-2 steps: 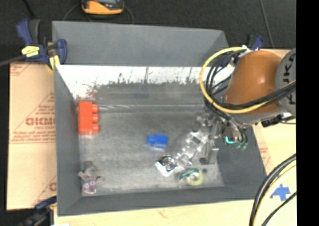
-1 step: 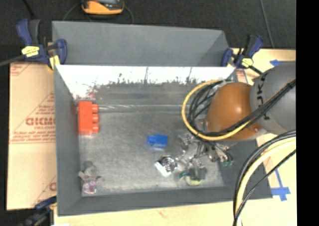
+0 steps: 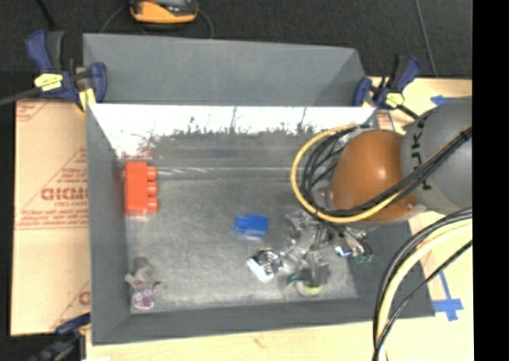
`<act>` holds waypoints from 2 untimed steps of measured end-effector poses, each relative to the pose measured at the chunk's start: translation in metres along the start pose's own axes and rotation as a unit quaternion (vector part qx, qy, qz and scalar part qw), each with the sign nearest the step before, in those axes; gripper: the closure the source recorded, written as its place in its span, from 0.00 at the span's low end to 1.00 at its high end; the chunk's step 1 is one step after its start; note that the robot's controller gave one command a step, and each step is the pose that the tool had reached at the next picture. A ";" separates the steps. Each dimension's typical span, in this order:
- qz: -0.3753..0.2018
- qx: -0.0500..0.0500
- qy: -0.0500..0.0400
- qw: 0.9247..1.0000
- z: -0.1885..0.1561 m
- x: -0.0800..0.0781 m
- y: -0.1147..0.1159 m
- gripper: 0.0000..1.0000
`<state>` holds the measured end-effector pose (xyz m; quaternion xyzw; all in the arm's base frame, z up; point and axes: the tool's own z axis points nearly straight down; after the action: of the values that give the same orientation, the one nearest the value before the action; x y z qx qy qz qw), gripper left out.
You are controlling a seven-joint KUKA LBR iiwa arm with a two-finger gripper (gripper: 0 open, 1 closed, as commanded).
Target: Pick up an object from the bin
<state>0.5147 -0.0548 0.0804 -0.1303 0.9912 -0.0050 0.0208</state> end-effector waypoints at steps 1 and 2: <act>-0.150 -0.003 0.005 0.989 0.003 -0.006 0.000 0.00; -0.286 -0.005 0.002 0.958 0.002 0.029 0.014 0.00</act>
Offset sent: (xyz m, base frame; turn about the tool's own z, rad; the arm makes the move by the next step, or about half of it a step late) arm -0.0025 0.0039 -0.0104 -0.3038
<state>0.4836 -0.0491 0.0770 -0.4086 0.9126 -0.0060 0.0162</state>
